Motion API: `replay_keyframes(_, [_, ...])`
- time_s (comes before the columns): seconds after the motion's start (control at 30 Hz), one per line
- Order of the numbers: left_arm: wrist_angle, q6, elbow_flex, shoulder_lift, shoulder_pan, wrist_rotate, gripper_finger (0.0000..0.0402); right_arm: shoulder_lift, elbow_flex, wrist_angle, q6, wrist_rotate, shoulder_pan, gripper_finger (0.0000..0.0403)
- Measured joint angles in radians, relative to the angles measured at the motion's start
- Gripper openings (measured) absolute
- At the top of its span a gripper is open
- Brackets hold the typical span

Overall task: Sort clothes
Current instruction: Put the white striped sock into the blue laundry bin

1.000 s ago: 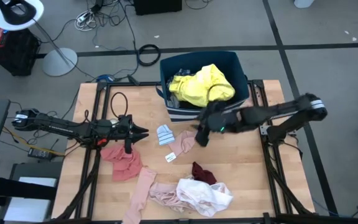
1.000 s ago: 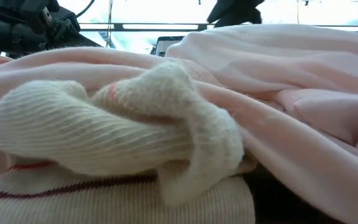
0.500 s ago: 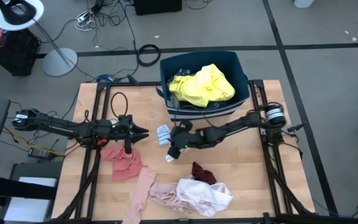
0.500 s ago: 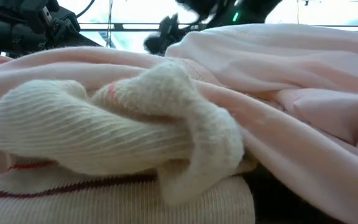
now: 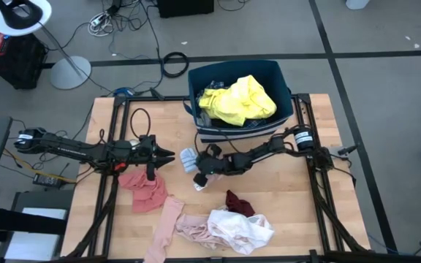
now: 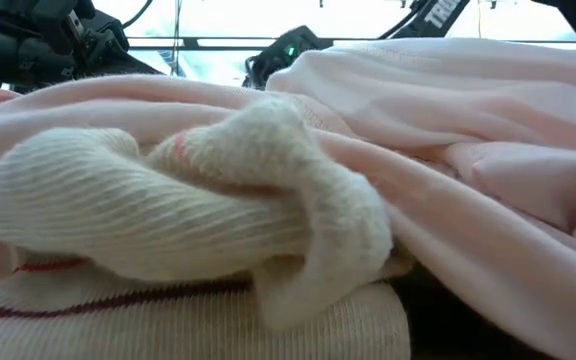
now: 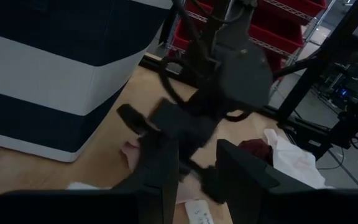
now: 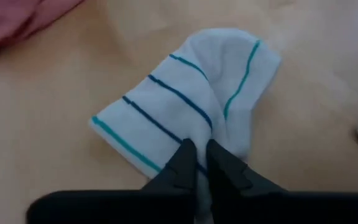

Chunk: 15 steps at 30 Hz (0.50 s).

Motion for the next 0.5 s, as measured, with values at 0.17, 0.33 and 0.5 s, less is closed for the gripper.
replay_keyframes(0.17, [0.0, 0.001, 0.0, 0.0, 0.0, 0.0, 0.0115, -0.123, -0.005, -0.04, -0.068, 0.024, 0.039, 0.0014])
replay_keyframes(0.33, [0.001, 0.002, 0.0, 0.0, 0.0, 0.0, 0.0115, -0.274, -0.003, -0.094, -0.176, 0.15, 0.083, 0.0008])
replay_keyframes(0.5, [0.001, 0.002, 0.0, 0.0, 0.0, 0.0, 0.0115, -0.451, -0.002, -0.145, -0.276, 0.266, 0.122, 0.0008])
